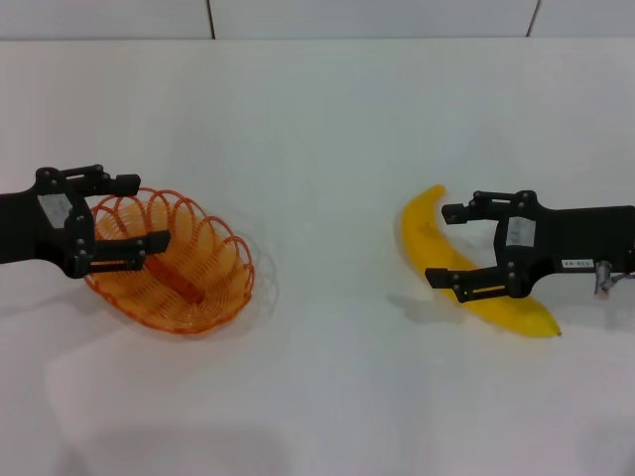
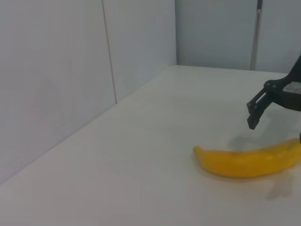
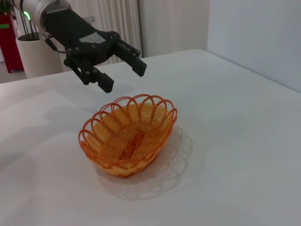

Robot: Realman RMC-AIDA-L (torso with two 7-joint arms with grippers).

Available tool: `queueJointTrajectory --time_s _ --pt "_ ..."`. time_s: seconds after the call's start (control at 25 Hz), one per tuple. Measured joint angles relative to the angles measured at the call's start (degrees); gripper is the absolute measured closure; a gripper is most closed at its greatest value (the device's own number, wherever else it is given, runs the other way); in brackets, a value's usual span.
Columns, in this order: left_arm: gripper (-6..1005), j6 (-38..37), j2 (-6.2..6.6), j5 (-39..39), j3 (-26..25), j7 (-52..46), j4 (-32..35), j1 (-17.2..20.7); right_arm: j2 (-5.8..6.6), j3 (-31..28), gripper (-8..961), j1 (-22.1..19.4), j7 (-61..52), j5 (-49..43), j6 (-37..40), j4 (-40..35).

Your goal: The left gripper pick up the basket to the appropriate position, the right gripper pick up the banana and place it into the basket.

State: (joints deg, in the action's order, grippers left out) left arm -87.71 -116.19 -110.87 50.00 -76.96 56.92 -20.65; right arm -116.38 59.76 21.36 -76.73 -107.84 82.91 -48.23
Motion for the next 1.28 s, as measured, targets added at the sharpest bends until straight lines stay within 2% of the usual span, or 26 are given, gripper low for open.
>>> queueJointTrajectory --time_s 0.32,0.52,0.76,0.92,1.0,1.12,1.28 --pt "207 0.25 -0.01 0.05 -0.23 -0.69 -0.07 -0.01 0.01 0.0 61 0.09 0.0 0.09 -0.09 0.13" --pt "212 2.09 0.31 0.08 -2.03 -8.73 1.28 -1.06 0.01 0.0 61 0.1 0.0 0.09 -0.09 0.23" --pt "219 5.47 2.25 -5.37 -2.25 -25.98 7.53 -2.77 0.01 0.0 61 0.66 0.0 0.09 -0.07 0.51" --pt "223 5.39 4.83 -10.02 -1.81 -34.65 7.77 -5.45 -0.04 0.0 61 0.83 0.0 0.09 -0.05 0.51" --pt "225 5.1 5.7 -12.04 -1.56 -36.73 7.24 -6.52 -0.05 0.01 61 0.99 0.0 0.09 -0.04 0.51" --pt "228 4.98 6.19 -15.11 -1.46 -37.58 5.71 -8.24 -0.06 0.07 61 1.26 -0.02 0.09 -0.03 0.56" --pt "232 4.79 6.08 -18.97 -1.38 -37.63 3.15 -10.36 -0.07 0.13 61 1.43 -0.07 0.09 -0.03 0.88"
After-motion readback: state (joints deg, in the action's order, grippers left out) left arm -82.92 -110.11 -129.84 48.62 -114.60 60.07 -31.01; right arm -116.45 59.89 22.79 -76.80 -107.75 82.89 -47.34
